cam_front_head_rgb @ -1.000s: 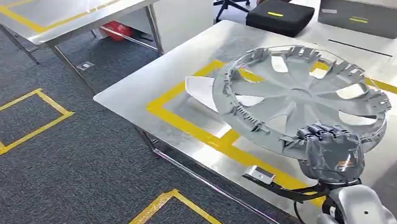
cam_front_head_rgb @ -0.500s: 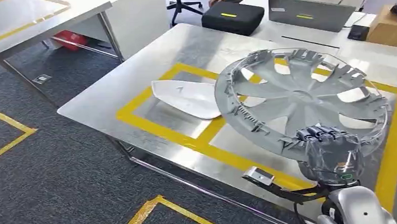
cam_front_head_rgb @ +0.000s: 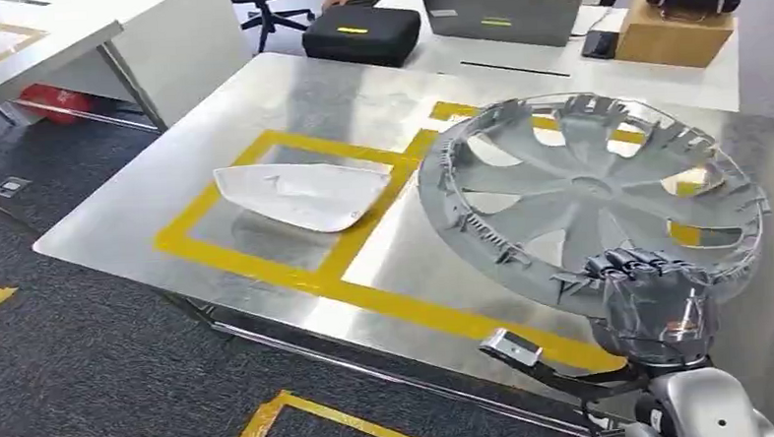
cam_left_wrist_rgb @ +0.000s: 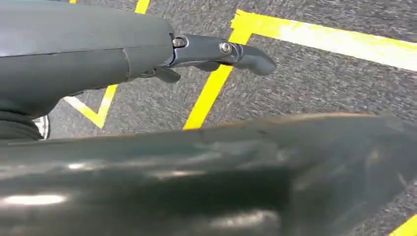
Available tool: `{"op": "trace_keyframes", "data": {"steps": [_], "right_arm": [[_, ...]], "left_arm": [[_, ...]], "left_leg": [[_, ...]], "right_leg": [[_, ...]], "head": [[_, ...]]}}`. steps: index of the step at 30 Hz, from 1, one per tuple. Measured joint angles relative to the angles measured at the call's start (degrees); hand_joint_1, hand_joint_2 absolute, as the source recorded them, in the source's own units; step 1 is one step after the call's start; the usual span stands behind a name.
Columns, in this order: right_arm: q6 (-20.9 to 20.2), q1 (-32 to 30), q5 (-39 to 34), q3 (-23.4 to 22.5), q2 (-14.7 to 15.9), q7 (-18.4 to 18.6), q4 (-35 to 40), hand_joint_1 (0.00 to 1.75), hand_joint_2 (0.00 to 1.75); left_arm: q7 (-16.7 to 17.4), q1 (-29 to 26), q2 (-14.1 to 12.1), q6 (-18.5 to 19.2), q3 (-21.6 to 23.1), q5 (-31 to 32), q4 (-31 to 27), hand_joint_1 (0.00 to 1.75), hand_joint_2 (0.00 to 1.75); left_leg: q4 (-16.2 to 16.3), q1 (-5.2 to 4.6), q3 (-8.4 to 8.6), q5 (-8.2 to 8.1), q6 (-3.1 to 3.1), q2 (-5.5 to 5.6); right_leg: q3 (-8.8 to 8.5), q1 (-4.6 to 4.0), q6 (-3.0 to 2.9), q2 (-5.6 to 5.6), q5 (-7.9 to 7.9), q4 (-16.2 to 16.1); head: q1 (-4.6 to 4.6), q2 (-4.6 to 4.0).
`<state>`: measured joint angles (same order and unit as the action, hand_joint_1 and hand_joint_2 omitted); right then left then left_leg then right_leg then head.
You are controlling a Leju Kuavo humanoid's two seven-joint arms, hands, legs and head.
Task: Take the parts from the cabinet and place them on the table.
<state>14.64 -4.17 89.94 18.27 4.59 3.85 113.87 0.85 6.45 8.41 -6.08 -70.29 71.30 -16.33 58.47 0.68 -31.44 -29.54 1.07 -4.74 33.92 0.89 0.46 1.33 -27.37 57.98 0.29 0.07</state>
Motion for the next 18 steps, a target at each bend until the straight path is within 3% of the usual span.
{"op": "trace_keyframes", "data": {"steps": [1, 2, 4, 5, 6, 7, 8, 9, 10, 13, 14, 15, 16, 17, 18], "right_arm": [[0.0, 0.1, 0.0, 0.0, 0.0, 0.0, 0.1, 1.75, 1.75], [0.0, 0.1, 0.0, 0.0, 0.0, 0.0, 0.1, 1.75, 1.75], [0.0, 0.1, 0.0, 0.0, 0.0, 0.0, 0.1, 1.75, 1.75], [0.0, 0.1, 0.0, 0.0, 0.0, 0.0, 0.1, 1.75, 1.75], [0.0, 0.0, 0.0, 0.0, 0.0, 0.0, 0.1, 1.75, 1.75], [0.0, 0.0, 0.0, 0.0, 0.0, 0.0, 0.1, 1.75, 1.75], [0.0, 0.0, 0.0, 0.0, 0.0, 0.0, 0.1, 1.75, 1.75], [0.0, 0.0, 0.0, 0.0, 0.0, 0.0, 0.1, 1.75, 1.75], [0.0, 0.0, 0.0, 0.0, 0.0, 0.0, 0.1, 1.75, 1.75], [0.0, 0.1, 0.0, 0.0, 0.0, 0.1, 0.1, 1.75, 1.75], [0.0, 0.1, 0.0, 0.0, 0.0, 0.1, 0.1, 1.75, 1.75], [0.0, -0.2, 0.0, 0.0, 0.0, 0.1, 0.1, 1.75, 1.75], [-0.1, 0.0, 0.0, 0.0, 0.0, 0.1, 0.2, 1.75, 1.75], [-0.1, 0.1, 0.0, 0.0, 0.0, -0.1, 0.2, 1.75, 1.75], [-0.1, 0.1, 0.0, 0.0, 0.0, -0.1, 0.2, 1.75, 1.75]], "left_arm": [[0.0, 0.0, 0.0, 0.0, 0.0, 0.0, 0.0, 0.0, 0.0], [0.0, -0.1, 0.0, 0.0, 0.0, 0.0, 0.0, 0.0, 0.0], [0.0, -0.3, 0.0, 0.0, 0.0, 0.0, 0.0, 0.0, 0.0], [0.0, -0.5, 0.0, 0.0, 0.0, 0.0, 0.0, 0.0, 0.0], [0.0, -0.5, 0.0, 0.0, 0.0, 0.0, 0.0, 0.0, 0.0], [0.0, -0.5, 0.0, 0.0, 0.0, 0.0, 0.0, 0.0, 0.0], [0.0, -0.4, 0.0, 0.0, 0.0, 0.0, 0.0, 0.0, 0.0], [0.0, -0.4, 0.0, 0.0, 0.0, 0.0, 0.0, 0.0, 0.0], [0.0, -0.3, -0.4, 0.0, 0.0, 0.0, 0.0, 0.0, 0.0], [-0.1, -0.2, -0.3, 0.0, 0.0, 0.0, 0.1, 0.0, 0.0], [-0.1, -0.2, -0.2, 0.0, 0.0, 0.0, 0.1, 0.0, 0.0], [-0.1, 0.0, -0.1, 0.0, 0.0, 0.0, 0.1, 0.0, 0.0], [-0.2, 0.0, -0.1, 0.0, 0.0, 0.0, 0.1, 0.0, 0.0], [-0.2, -0.1, -0.1, 0.0, 0.0, 0.0, 0.1, 0.0, 0.0], [-0.2, -0.2, -0.1, 0.0, 0.0, -0.1, 0.1, 0.0, 0.0]], "left_leg": [[2.8, 0.05, -1.14, -1.96, 0.02, 2.27], [7.5, 0.04, -3.13, -4.45, 0.06, 3.49], [16.4, -0.02, -7.2, -7.78, 0.03, 4.18], [18.0, -0.03, -8.14, -7.62, -0.15, 4.21], [16.7, -0.08, -7.73, -6.13, -0.42, 4.25], [13.3, -0.16, -6.35, -3.7, -0.81, 4.41], [7.6, -0.32, -3.87, -0.55, -1.39, 5.12], [2.2, -0.42, -1.54, 1.86, -2.09, 7.14], [0.7, -0.25, -0.72, 1.06, -2.76, 9.61], [-0.2, -0.74, -0.55, 1.21, -2.6, 8.4], [-0.8, -0.55, -0.39, 1.53, -2.82, 7.78], [-1.9, -0.03, -0.08, 2.16, -2.8, 6.71], [-2.3, -0.04, 0.07, 2.35, -3.16, 6.3], [-2.3, -0.06, 0.02, 2.39, -3.22, 5.48], [-2.3, -0.09, -0.01, 2.36, -3.24, 4.96]], "right_leg": [[0.02, 0.08, -0.38, -0.48, 0.03, 0.0], [0.04, 0.08, -0.59, -1.11, 0.05, 0.0], [0.04, -0.11, -0.75, -2.58, 0.09, 0.0], [0.03, -0.24, -0.82, -3.47, 0.13, 0.0], [0.01, -0.34, -0.84, -4.28, 0.16, 0.0], [-0.02, -0.42, -0.83, -5.07, 0.19, 0.0], [-0.09, -0.54, -0.78, -5.92, 0.25, 0.0], [-0.11, -0.52, -0.7, -6.55, 0.31, 0.0], [0.06, -0.56, -0.47, -6.98, 0.39, 0.1], [0.77, 0.18, 0.66, -8.67, 0.89, -0.1], [0.88, -0.03, 1.09, -9.37, 1.12, -0.4], [1.59, -0.08, 1.09, -7.55, 0.65, 0.2], [2.47, -0.43, 1.28, -4.34, -0.82, 1.7], [4.3, -0.28, 1.6, -2.6, -3.04, 5.5], [6.43, -0.18, 1.82, -1.93, -5.19, 10.3]], "head": [[-0.16, 0.0], [-0.31, 0.0], [-0.31, 0.0], [-0.27, 0.0], [-0.29, 0.0], [-0.31, 0.0], [-0.31, 0.0], [-0.29, 0.0], [-0.11, 0.0], [-0.48, 0.0], [-0.4, 0.0], [-0.49, 0.0], [0.27, 0.0], [0.41, 0.0], [0.37, 0.0]]}}
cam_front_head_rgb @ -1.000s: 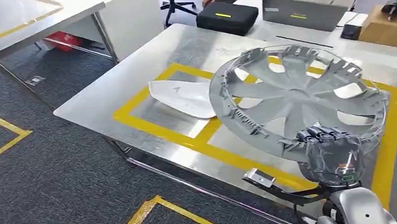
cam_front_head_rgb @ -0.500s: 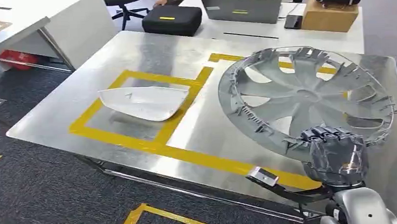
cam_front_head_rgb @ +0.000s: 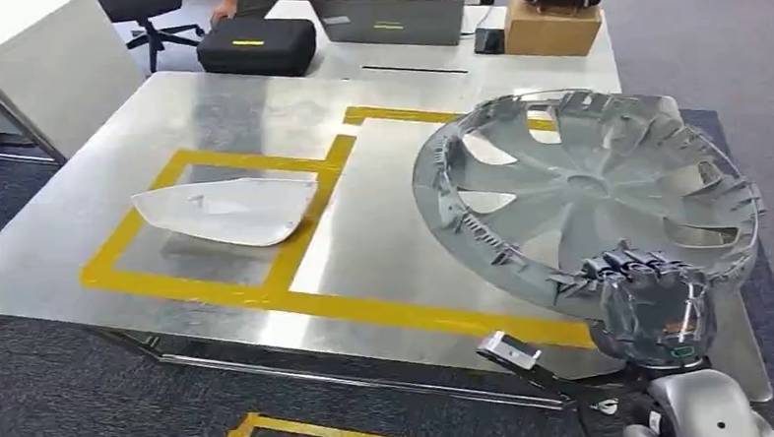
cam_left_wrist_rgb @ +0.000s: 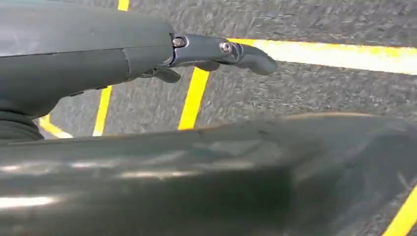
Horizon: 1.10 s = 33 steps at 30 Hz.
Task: Take the parts from the cabinet and place them on the table.
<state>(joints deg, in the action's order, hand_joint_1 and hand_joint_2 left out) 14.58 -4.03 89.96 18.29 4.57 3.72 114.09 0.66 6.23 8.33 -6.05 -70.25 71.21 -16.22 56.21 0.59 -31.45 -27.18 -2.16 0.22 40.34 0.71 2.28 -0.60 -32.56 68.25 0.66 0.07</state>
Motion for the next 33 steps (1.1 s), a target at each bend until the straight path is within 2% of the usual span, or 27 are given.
{"op": "trace_keyframes", "data": {"steps": [1, 2, 3, 4, 6, 7, 8, 9, 10, 11, 16, 18, 20, 22, 29, 33], "right_arm": [[0.0, 0.0, 0.0, 0.0, 0.0, -0.1, 0.0, 1.75, 1.75], [0.0, -0.1, 0.0, 0.0, 0.0, -0.1, 0.0, 1.75, 1.75], [0.0, -0.2, 0.0, 0.0, 0.1, 0.0, 0.0, 1.75, 1.75], [-0.1, -0.2, 0.0, 0.0, 0.2, 0.2, 0.0, 1.75, 1.75], [-0.1, -0.2, 0.0, 0.0, 0.3, 0.4, 0.0, 1.75, 1.75], [-0.1, 0.0, 0.0, 0.0, 0.3, 0.4, 0.0, 1.75, 1.75], [-0.1, -0.1, 0.0, 0.0, 0.3, 0.4, 0.0, 1.75, 1.75], [-0.1, 0.0, 0.0, 0.0, 0.3, 0.5, 0.0, 1.75, 1.75], [-0.1, -0.1, 0.0, 0.0, 0.3, 0.5, 0.0, 1.75, 1.75], [-0.1, -0.2, 0.0, 0.0, 0.4, 0.5, 0.0, 1.75, 1.75], [-0.1, -0.1, 0.0, 0.0, 0.6, 1.1, 0.0, 1.75, 1.75], [0.0, -0.1, 0.0, 0.0, 1.0, 1.8, 0.0, 1.75, 1.75], [-0.4, -0.1, 0.0, 0.0, 1.0, 1.9, 0.0, 1.75, 1.75], [-1.3, 0.0, 0.0, 0.0, 1.0, 1.9, 0.0, 1.75, 1.75], [-1.7, 0.0, 0.0, 0.0, 1.1, 2.0, -0.7, 1.75, 1.75], [-2.0, -0.1, 0.0, -0.3, 0.9, 0.2, -0.8, 1.75, 1.75]], "left_arm": [[0.0, -0.1, 0.0, 0.0, 0.0, -0.1, 0.0, 0.0, 0.0], [0.0, -0.1, 0.0, 0.0, 0.0, -0.1, 0.0, 0.0, 0.0], [0.0, -0.1, 0.1, 0.0, 0.0, -0.1, 0.0, 0.0, 0.0], [0.0, 0.0, 0.1, 0.0, 0.0, -0.1, 0.0, 0.0, 0.0], [0.0, 0.1, 0.2, 0.0, 0.0, -0.1, 0.0, 0.0, 0.0], [0.0, 0.1, 0.1, 0.0, 0.0, -0.1, 0.0, 0.0, 0.0], [0.0, 0.1, 0.1, 0.0, 0.0, -0.1, 0.0, 0.0, 0.0], [0.0, 0.1, 0.1, 0.0, 0.0, -0.1, 0.0, 0.0, 0.0], [0.0, 0.0, 0.0, 0.0, 0.0, -0.1, 0.0, 0.0, 0.0], [0.0, 0.0, 0.0, 0.0, 0.0, -0.1, 0.0, 0.0, 0.0], [0.0, 0.1, 0.0, 0.0, 0.0, -0.1, 0.0, 0.0, 0.0], [0.0, 0.1, 0.0, 0.0, 0.0, -0.1, 0.0, 0.0, 0.0], [0.1, 0.0, 0.0, 0.0, 0.0, -0.3, 0.0, 0.0, 0.0], [0.2, 0.0, 0.0, -0.1, 0.0, -0.5, 0.0, 0.0, 0.0], [0.4, 0.0, 0.0, -0.4, 0.0, -0.6, 0.0, 0.0, 0.0], [0.8, 0.0, 0.1, -0.4, 0.0, -0.8, 0.0, 0.0, 0.0]], "left_leg": [[0.0, -0.04, -0.01, -0.06, -0.01, -0.74], [0.0, -0.04, -0.04, -0.08, 0.01, -1.27], [0.1, -0.02, -0.02, -0.11, 0.06, -1.62], [0.1, -0.01, 0.01, -0.15, 0.13, -1.84], [0.5, 0.1, 0.05, -0.44, 0.59, -1.97], [0.7, -0.19, -0.07, -0.62, 1.04, -2.02], [1.1, -0.38, -0.21, -0.72, 1.35, -2.02], [1.2, -0.45, -0.23, -0.77, 1.45, -2.02], [1.3, -0.5, -0.22, -0.7, 0.47, -1.97], [1.2, -0.5, -0.17, -0.69, 0.26, -1.98], [0.6, -0.34, 0.02, -0.37, 0.67, -1.99], [0.5, -0.28, 0.0, -0.27, 1.0, -1.99], [0.4, -0.19, -0.01, -0.22, 1.75, -1.98], [0.4, -0.17, -0.01, -0.23, 1.99, -1.99], [0.5, -0.25, -0.1, -0.29, 2.18, -1.99], [0.6, -0.36, -0.14, -0.32, 2.16, -1.98]], "right_leg": [[2.08, 0.15, 0.3, 0.21, -1.68, 4.5], [3.16, 0.25, 0.56, 0.27, -2.16, 7.0], [2.76, 0.41, 0.74, 0.35, -1.16, 6.3], [0.75, 0.54, 0.86, 0.5, 0.9, 3.0], [-5.73, 0.74, 0.91, 1.23, 5.47, -8.5], [-7.26, 0.5, 0.75, 1.78, 4.17, -11.0], [-7.62, 0.44, 0.0, 1.32, 4.76, -11.1], [-7.56, 0.55, -0.1, 1.3, 4.82, -11.1], [-7.57, 0.53, -0.03, 1.29, 4.88, -11.1], [-7.58, 0.45, -0.04, 1.26, 4.88, -11.1], [-7.47, 0.2, -0.6, 1.15, 4.73, -11.0], [-7.41, 0.13, -0.72, 1.19, 4.71, -11.0], [-7.39, 0.06, -0.87, 1.2, 4.72, -11.0], [-7.39, 0.04, -0.88, 1.2, 4.72, -11.0], [-7.41, 0.14, -0.88, 1.2, 4.77, -11.0], [-7.41, 0.24, -0.83, 1.21, 4.8, -11.0]], "head": [[0.0, 0.0], [0.02, 0.0], [0.07, 0.0], [0.04, 0.0], [0.04, 0.0], [0.07, 0.0], [-0.07, 0.0], [-0.17, 0.0], [-0.2, 0.0], [-0.17, 0.0], [-0.17, 0.0], [-0.17, 0.0], [-0.17, 0.0], [-0.15, 0.0], [-0.13, 0.0], [-0.13, 0.0]]}}
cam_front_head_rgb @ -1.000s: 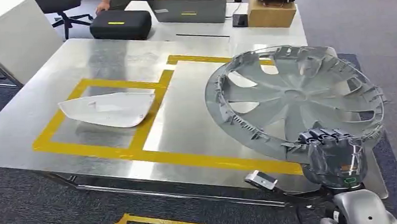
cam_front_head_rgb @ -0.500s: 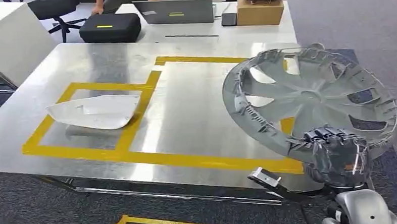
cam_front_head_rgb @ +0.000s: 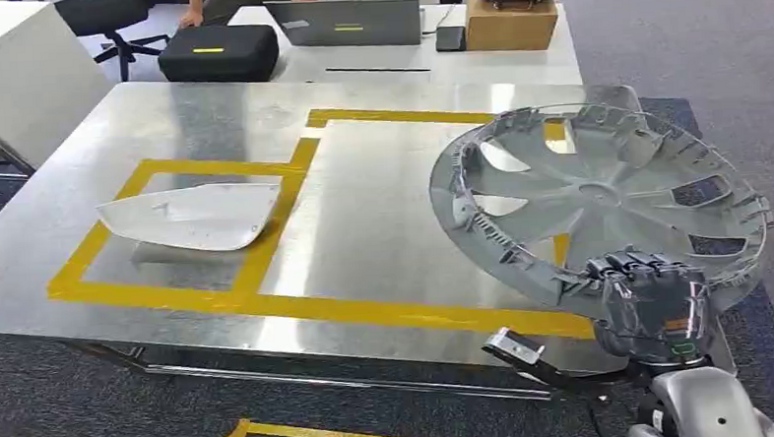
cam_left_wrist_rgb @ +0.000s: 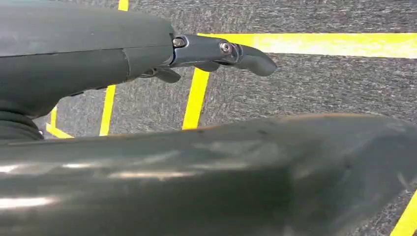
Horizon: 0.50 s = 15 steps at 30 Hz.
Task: Take the parts from the cabinet and place them on the table.
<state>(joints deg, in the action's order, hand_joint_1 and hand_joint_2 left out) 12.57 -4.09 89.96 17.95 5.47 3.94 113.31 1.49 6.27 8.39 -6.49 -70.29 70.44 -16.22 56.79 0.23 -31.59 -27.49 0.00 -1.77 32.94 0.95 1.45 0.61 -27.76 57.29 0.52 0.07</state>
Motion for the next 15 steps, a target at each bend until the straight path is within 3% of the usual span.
{"op": "trace_keyframes", "data": {"steps": [15], "right_arm": [[-2.5, 2.6, -6.1, -4.6, -0.4, -6.1, -5.4, 1.75, 1.75]], "left_arm": [[0.4, 0.0, -0.3, 0.1, 0.0, 0.8, 0.0, 0.0, 0.0]], "left_leg": [[0.0, -0.05, 0.01, 0.01, -0.01, 0.0]], "right_leg": [[0.01, 0.1, 0.07, 0.01, 0.05, 0.0]], "head": [[-0.02, 0.0]]}}
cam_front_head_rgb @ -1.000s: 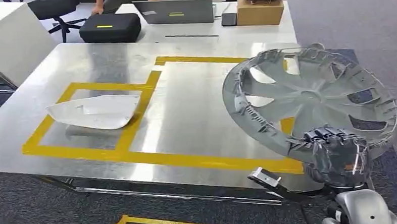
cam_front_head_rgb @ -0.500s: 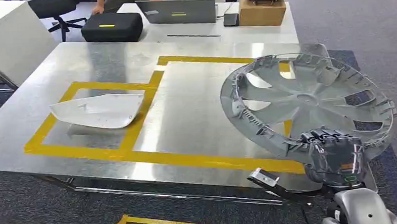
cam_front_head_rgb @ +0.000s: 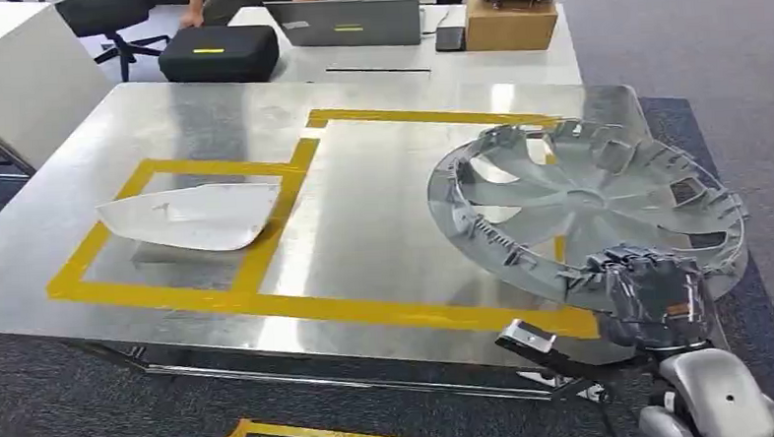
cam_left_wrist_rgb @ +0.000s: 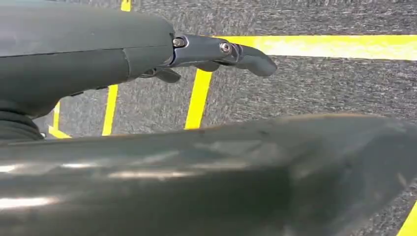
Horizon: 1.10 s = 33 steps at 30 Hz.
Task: Take the parts from the cabinet and place them on the table.
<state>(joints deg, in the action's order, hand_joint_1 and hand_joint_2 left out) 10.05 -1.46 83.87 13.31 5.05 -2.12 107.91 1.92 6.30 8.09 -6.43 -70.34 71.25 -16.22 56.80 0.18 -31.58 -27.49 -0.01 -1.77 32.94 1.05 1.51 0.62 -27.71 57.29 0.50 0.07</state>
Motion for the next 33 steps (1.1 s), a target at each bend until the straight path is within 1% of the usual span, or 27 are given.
{"op": "trace_keyframes", "data": {"steps": [5, 10, 11, 12, 13, 16, 22, 27, 33], "right_arm": [[0.1, 2.1, -0.7, -1.3, 0.0, -1.3, -4.0, 1.75, 1.75], [0.1, 2.2, -0.7, -1.4, 0.0, -1.4, -4.1, 1.75, 1.75], [0.0, 2.7, -1.0, -1.6, 0.0, -1.9, -4.9, 1.75, 1.75], [0.4, 4.4, -1.1, -2.1, 0.2, -3.7, -8.1, 1.75, 1.75], [2.6, 7.1, -0.6, -2.3, 0.7, -5.9, -13.9, 1.75, 1.75], [3.5, 8.1, -0.3, -2.3, 1.0, -6.7, -16.5, 1.75, 1.75], [4.9, 9.5, -0.3, -2.2, 1.5, -8.5, -19.8, 1.75, 1.75], [6.0, 9.5, -0.8, -1.8, 1.8, -9.8, -21.8, 1.75, 1.75], [7.3, 9.4, -0.7, -1.1, 2.1, -10.5, -23.0, 1.75, 1.75]], "left_arm": [[0.0, 0.0, -0.2, 0.0, 0.0, 0.5, 0.0, 0.0, 0.0], [0.0, 0.0, -0.2, 0.0, 0.0, 0.6, 0.0, 0.0, 0.0], [0.0, 0.0, -0.2, 0.0, 0.1, 0.9, 0.0, 0.0, 0.0], [0.1, 0.0, -0.2, 0.0, 0.4, 1.6, 0.0, 0.0, 0.0], [0.1, 0.1, -0.2, 0.0, 0.9, 2.5, 0.0, 0.0, 0.0], [0.1, 0.1, -0.3, 0.0, 1.1, 2.9, 0.0, 0.0, 0.0], [0.1, 0.1, -0.5, 0.0, 1.5, 3.6, 0.2, 0.0, 0.0], [0.5, 0.1, -0.5, 0.0, 1.6, 4.1, 0.2, 0.0, 0.0], [0.5, 0.1, -0.6, 0.2, 1.9, 4.5, 0.2, 0.0, 0.0]], "left_leg": [[0.0, 0.0, 0.0, 0.0, 0.0, 0.0], [0.0, 0.0, 0.0, 0.0, 0.0, 0.0], [0.0, 0.0, -0.01, 0.0, 0.0, 0.0], [0.0, 0.0, 0.0, 0.0, 0.0, -0.01], [0.0, 0.0, -0.02, 0.0, 0.0, 0.01], [0.0, 0.0, -0.02, 0.0, 0.0, 0.01], [0.0, 0.0, -0.03, 0.0, 0.0, 0.01], [0.0, 0.0, -0.04, -0.01, 0.0, 0.01], [0.0, -0.01, -0.04, 0.0, 0.0, 0.01]], "right_leg": [[0.0, 0.0, 0.0, 0.0, 0.0, 0.0], [0.0, 0.0, 0.0, 0.0, 0.0, 0.0], [0.01, 0.0, 0.0, 0.0, 0.0, 0.0], [0.01, 0.0, 0.0, -0.04, 0.0, 0.0], [0.01, 0.0, 0.0, 0.06, 0.01, 0.0], [0.01, 0.0, 0.0, 0.03, 0.01, 0.0], [0.03, 0.0, 0.0, 0.04, 0.01, 0.0], [0.02, 0.0, 0.0, 0.04, 0.01, 0.0], [0.02, 0.0, 0.0, 0.04, 0.01, 0.0]], "head": [[0.02, 0.0], [0.02, 0.0], [0.0, 0.0], [0.0, 0.0], [0.02, 0.0], [0.02, 0.0], [0.02, 0.0], [0.02, 0.0], [0.02, 0.0]]}}
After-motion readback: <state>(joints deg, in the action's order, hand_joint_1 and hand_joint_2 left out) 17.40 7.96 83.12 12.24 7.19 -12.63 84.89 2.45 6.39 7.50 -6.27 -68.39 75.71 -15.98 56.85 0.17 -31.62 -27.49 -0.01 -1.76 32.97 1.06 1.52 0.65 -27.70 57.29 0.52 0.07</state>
